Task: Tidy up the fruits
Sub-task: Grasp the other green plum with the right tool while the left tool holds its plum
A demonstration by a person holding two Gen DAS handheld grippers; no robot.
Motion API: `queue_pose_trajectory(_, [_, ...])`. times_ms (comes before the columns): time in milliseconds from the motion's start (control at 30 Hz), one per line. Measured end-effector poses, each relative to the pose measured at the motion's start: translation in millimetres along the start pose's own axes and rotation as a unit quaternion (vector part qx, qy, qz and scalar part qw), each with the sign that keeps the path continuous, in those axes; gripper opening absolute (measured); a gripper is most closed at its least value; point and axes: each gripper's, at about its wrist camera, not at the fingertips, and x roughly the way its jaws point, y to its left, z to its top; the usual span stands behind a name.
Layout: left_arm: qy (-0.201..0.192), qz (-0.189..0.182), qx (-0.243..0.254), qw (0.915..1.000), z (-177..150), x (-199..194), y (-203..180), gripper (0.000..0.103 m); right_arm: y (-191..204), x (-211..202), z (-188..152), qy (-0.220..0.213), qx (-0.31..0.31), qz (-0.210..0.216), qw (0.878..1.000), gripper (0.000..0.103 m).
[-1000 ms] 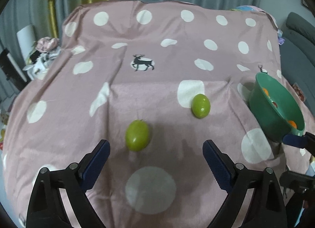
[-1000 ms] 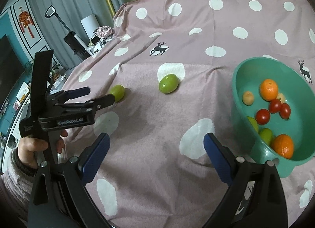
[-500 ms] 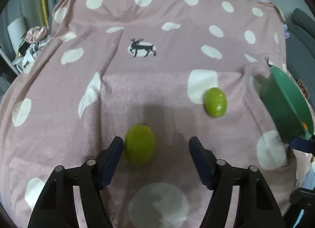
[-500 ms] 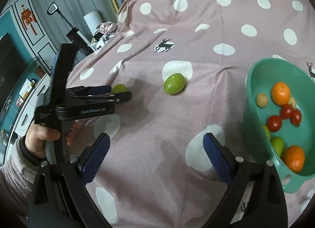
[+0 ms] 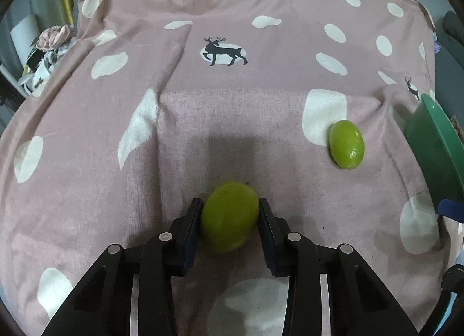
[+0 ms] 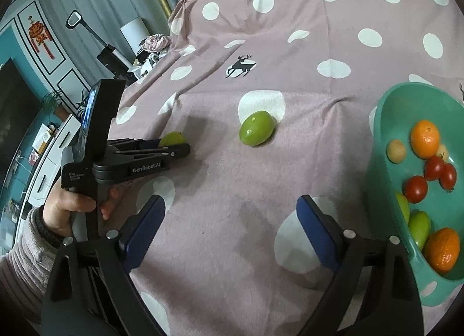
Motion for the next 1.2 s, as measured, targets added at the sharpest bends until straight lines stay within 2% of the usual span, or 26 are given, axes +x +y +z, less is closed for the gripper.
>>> queue_pose_trajectory(400, [-0.013, -0.005, -0.004, 0.9999, -2.4, -5.0, 1.9, 0.037, -5.7, 12.2, 7.3, 0.011, 0.017, 0.002, 1.000, 0.091])
queue_pose_trajectory(800, [-0.063, -0.032, -0.023, 0.9973, -11.5, -38.9, 5.8, 0.037, -7.2, 37.7, 24.6, 0.019, 0.029, -0.009, 0.999, 0.091])
queue_pose_trajectory(1033, [-0.077, -0.037, -0.044, 0.9954, -24.2, -51.1, 13.3, 0.037, -17.5, 61.8, 44.6, 0.023, 0.056, -0.035, 0.998, 0.088])
queue_pose_trajectory(1200, [-0.078, -0.044, -0.053, 0.9946, -29.6, -52.4, 17.3, 0.037, -22.3, 78.2, 55.8, 0.034, 0.060, -0.054, 0.996, 0.081])
